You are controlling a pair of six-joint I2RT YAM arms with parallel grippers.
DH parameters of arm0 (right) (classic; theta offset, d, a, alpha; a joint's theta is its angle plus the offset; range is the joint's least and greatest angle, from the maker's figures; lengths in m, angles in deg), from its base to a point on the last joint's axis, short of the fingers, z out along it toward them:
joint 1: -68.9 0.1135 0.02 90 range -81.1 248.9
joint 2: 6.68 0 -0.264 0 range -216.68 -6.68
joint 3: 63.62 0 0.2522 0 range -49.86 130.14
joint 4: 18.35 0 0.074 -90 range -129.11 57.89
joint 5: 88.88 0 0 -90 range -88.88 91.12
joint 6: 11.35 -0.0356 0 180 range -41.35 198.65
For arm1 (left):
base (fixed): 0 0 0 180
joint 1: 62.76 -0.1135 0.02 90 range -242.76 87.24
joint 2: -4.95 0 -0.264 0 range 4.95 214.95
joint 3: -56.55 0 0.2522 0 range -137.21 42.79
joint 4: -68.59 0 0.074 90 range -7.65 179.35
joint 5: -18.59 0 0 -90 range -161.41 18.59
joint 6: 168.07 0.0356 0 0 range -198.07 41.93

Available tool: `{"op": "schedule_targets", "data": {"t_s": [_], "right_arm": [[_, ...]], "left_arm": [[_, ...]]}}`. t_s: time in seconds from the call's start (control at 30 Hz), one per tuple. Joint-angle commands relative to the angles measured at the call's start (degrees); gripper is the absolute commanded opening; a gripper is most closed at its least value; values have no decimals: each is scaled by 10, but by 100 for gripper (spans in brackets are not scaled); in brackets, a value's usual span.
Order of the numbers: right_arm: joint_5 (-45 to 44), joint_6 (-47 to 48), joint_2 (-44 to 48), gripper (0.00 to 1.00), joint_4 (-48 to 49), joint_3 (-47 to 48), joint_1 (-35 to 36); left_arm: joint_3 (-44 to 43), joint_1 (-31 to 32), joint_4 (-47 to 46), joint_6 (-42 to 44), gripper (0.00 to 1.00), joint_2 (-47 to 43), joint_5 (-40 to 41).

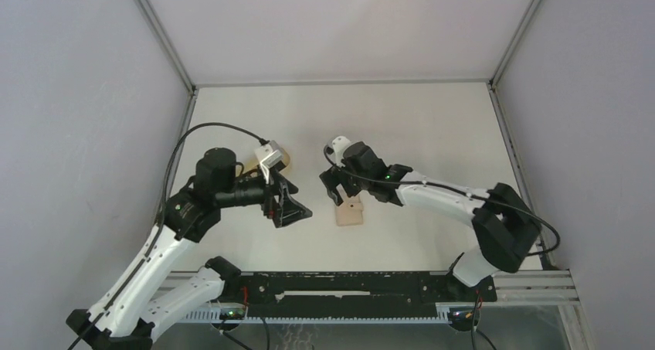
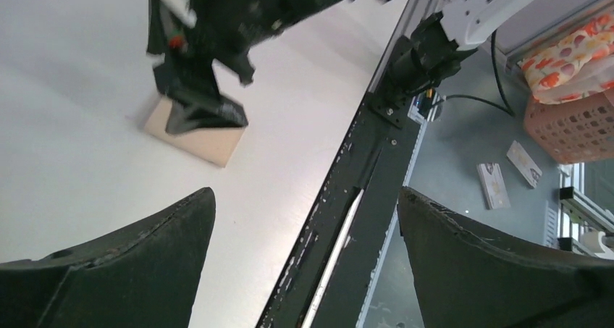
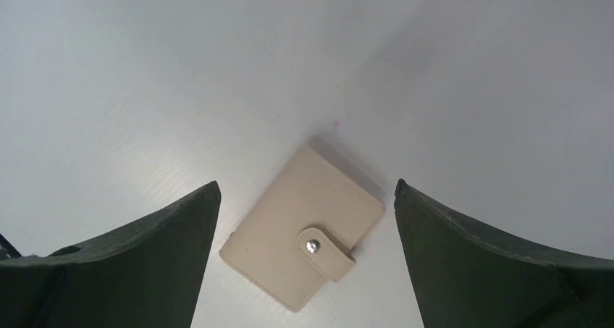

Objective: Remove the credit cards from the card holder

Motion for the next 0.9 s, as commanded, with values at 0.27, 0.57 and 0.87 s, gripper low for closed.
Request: {"op": "schedule_targets", "data": {"t_s": [0.27, 0.57, 0.87], "right_arm": [[-162, -295, 63, 100, -72, -70, 70], [-167, -316, -15, 98, -44, -70, 85], [-121, -286, -51, 90, 3, -70, 45]], "left_arm": [[-30, 12, -16, -22, 100, 59, 191], [17, 12, -78, -126, 99, 123, 359], [73, 12, -153, -181, 99, 146, 430]]}}
